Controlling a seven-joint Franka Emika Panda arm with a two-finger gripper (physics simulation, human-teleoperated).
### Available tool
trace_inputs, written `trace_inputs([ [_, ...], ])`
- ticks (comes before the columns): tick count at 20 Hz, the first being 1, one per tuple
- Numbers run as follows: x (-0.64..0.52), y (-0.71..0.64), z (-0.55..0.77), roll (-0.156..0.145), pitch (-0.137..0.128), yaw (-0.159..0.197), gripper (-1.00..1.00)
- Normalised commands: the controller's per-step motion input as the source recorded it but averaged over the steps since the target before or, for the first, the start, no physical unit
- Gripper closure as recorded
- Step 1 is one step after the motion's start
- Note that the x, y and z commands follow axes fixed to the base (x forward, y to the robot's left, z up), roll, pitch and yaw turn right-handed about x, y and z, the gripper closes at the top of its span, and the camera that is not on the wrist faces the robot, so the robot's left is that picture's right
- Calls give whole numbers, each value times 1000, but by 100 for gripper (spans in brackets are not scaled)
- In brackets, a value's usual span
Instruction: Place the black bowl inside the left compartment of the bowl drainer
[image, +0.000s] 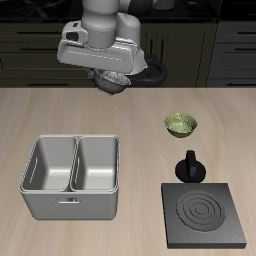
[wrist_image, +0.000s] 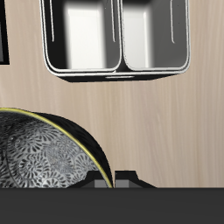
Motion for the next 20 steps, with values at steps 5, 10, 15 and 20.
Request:
trace_inputs([
  [5, 233, -65, 147, -8, -6, -13, 100],
  [10, 245, -45, 76, 18, 14, -13, 100],
  [15, 329, 41, 114, 58, 11, 15, 100],
  [20, 298, -77, 92, -12, 6, 10, 100],
])
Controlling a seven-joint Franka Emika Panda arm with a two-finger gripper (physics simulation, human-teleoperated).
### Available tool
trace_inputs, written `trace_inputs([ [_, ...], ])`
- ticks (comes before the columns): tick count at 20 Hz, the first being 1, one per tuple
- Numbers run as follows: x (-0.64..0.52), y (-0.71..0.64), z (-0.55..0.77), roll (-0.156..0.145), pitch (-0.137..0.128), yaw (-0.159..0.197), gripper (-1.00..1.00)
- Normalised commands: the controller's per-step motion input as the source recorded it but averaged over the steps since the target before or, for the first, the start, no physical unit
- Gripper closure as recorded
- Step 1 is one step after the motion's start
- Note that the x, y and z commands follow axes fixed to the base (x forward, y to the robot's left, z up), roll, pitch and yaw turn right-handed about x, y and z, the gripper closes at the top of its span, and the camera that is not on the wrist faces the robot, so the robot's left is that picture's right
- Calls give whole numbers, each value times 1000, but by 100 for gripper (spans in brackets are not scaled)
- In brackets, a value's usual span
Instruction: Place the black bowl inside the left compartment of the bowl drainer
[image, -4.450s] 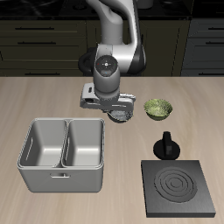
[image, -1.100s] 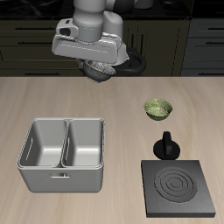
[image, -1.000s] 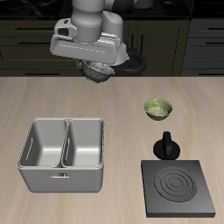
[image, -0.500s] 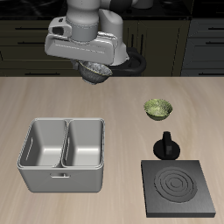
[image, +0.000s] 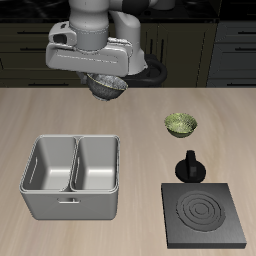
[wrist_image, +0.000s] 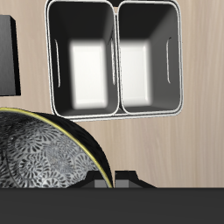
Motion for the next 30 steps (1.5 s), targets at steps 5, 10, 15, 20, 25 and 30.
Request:
trace_inputs([
  [5, 277, -149, 87, -29, 0, 11, 100],
  [10, 363, -89, 19, -2, 21, 4, 100],
  [15, 182, 87, 0, 55, 10, -13, 100],
  [20, 88, 91, 5, 31, -1, 1, 100],
  [25, 96, -1, -2, 48, -19, -7, 100],
  [30, 66, -62, -78, 15, 5, -8, 100],
])
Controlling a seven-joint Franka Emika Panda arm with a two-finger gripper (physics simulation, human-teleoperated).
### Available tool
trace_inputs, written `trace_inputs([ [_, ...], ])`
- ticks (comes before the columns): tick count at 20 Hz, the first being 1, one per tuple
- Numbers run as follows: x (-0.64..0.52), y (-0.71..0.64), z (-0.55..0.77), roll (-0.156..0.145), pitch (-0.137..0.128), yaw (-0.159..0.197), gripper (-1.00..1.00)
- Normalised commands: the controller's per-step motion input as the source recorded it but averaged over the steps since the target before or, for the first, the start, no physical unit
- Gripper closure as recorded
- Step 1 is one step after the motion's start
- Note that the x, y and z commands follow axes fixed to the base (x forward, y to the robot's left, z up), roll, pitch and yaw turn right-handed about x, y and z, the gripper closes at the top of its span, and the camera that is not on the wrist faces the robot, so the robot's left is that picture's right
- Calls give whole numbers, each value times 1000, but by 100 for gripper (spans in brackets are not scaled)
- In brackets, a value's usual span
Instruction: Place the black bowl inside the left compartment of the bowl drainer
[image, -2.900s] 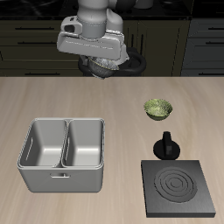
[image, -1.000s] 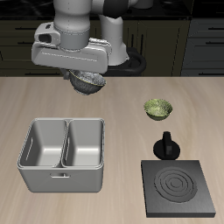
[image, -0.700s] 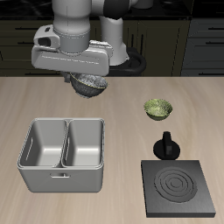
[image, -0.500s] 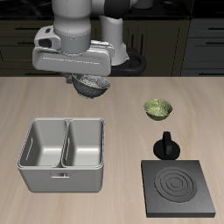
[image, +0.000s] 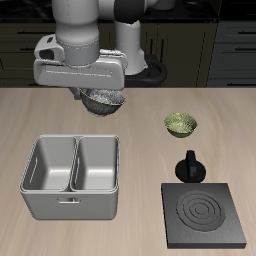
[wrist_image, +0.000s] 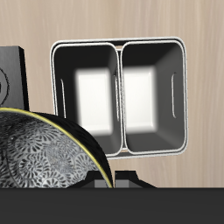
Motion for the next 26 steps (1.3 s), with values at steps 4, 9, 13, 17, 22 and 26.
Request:
trace_inputs([
  [4, 67, -117, -166, -21, 23, 2, 100],
  [9, 89, -63, -226, -2, 34, -7, 100],
  [13, 38, -19, -152, 0, 19, 4, 100],
  [17, 10, -12, -169, 5, 23, -13, 100],
  [22, 11, -50, -126, -16, 14, 3, 100],
  [26, -3, -38, -102, 7, 18, -18, 100],
])
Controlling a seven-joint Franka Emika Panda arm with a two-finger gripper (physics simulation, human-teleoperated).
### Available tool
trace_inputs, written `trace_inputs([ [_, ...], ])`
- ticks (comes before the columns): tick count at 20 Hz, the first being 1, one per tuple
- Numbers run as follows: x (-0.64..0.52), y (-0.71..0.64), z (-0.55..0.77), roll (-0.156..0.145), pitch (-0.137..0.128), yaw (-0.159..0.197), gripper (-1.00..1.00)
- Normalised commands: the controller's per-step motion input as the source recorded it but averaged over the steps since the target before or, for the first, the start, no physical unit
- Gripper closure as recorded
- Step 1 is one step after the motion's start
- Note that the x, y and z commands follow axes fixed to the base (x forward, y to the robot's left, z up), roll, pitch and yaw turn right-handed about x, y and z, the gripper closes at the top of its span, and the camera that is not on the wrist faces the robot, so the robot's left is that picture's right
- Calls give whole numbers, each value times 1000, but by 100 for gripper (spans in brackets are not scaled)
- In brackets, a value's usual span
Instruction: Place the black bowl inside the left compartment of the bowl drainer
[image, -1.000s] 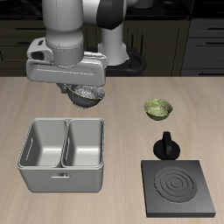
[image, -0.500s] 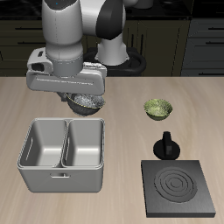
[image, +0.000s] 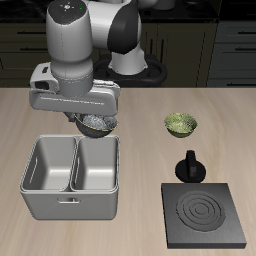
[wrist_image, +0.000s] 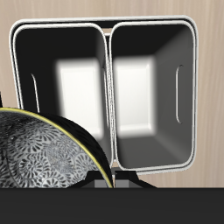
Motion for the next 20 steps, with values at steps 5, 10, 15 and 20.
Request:
trace_inputs([
  [5, 8, 36, -52, 6, 6, 5, 100],
  [10, 27, 79, -73, 26, 15, -10, 100],
  [15, 4, 120, -121, 19, 16, 4, 100],
  [20, 36, 66, -86, 6, 12, 5, 100],
])
